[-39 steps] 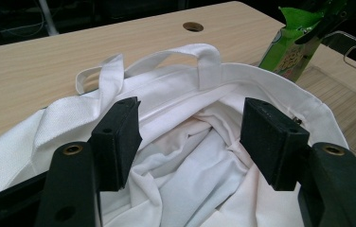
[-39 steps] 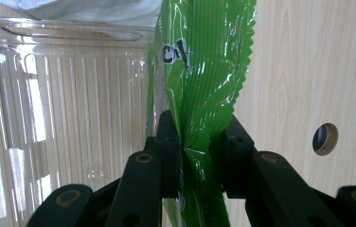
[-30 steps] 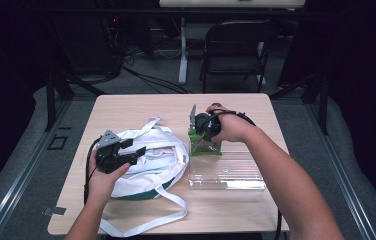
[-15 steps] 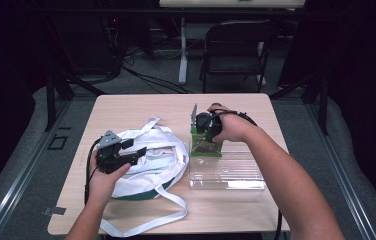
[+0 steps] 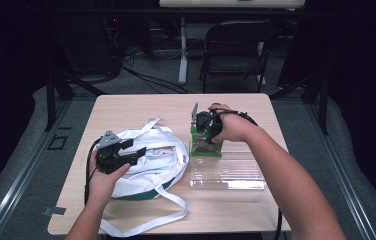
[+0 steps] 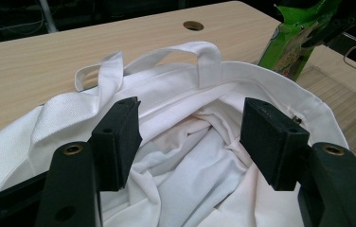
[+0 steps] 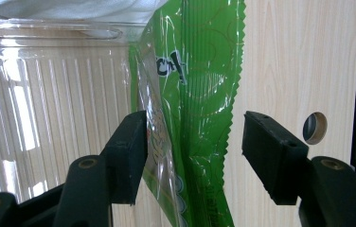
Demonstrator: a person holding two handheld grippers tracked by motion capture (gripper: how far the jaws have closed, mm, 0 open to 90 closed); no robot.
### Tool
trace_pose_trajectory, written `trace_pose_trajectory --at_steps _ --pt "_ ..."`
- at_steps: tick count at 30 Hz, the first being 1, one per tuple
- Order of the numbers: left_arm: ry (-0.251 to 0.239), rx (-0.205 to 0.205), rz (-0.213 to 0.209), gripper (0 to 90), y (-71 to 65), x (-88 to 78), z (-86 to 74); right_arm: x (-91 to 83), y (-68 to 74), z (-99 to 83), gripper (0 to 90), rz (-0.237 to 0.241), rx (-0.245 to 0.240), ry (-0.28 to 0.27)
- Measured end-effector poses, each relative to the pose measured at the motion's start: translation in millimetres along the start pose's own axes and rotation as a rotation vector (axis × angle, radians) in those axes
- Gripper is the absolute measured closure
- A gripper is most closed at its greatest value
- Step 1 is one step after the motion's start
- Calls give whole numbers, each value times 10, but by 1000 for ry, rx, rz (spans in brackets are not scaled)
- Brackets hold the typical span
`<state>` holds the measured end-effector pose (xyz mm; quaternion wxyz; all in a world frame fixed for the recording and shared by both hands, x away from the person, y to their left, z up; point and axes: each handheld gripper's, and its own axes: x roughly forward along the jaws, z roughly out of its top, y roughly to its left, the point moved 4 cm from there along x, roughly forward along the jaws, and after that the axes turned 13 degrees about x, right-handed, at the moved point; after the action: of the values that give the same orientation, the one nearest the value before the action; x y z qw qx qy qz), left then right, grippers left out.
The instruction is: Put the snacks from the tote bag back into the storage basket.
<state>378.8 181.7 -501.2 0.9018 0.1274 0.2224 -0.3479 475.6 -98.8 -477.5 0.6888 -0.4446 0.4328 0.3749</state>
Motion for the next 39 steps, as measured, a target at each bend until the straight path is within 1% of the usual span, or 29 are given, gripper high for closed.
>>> trace_pose_trajectory --at_steps 5,6,12,13,17,21,24,27,30,32,33,35,37,39 --pt "0 -4 -1 384 -5 3 -1 -18 -4 -10 407 -5 -3 5" --pt "1 -3 -3 384 -8 5 -2 -18 -1 -13 407 -1 2 -2" --pt "3 -2 -6 384 -24 16 -5 -42 -4 -18 404 -7 4 -6" --pt "3 4 -7 384 -22 12 -3 -56 -6 -19 404 -8 6 -9" --pt "2 1 -3 384 -24 10 -1 -73 -11 -21 398 -12 12 -16" --pt "11 2 -6 384 -31 14 1 -106 -9 -11 398 -21 14 -36" --pt "7 -1 -8 384 -30 19 0 -131 -11 -4 399 -27 16 -48" --pt "15 -3 -8 384 -26 33 -9 -137 -20 2 404 -42 14 -59" --pt "9 -5 -4 384 -24 44 -9 -162 -33 18 396 -44 32 -69" --pt "14 -6 -5 383 -21 37 -12 -173 -32 32 389 -37 55 -90" --pt "14 -6 -5 384 -21 37 -12 -173 -32 32 389 -37 55 -90" --pt "7 -16 -3 383 -20 41 -20 -194 -35 43 374 -21 79 -100" --pt "4 -16 -3 383 -21 39 -16 -204 -44 49 370 -13 102 -114" --pt "10 -15 -5 383 -20 30 -9 -215 -56 49 370 -16 111 -122"
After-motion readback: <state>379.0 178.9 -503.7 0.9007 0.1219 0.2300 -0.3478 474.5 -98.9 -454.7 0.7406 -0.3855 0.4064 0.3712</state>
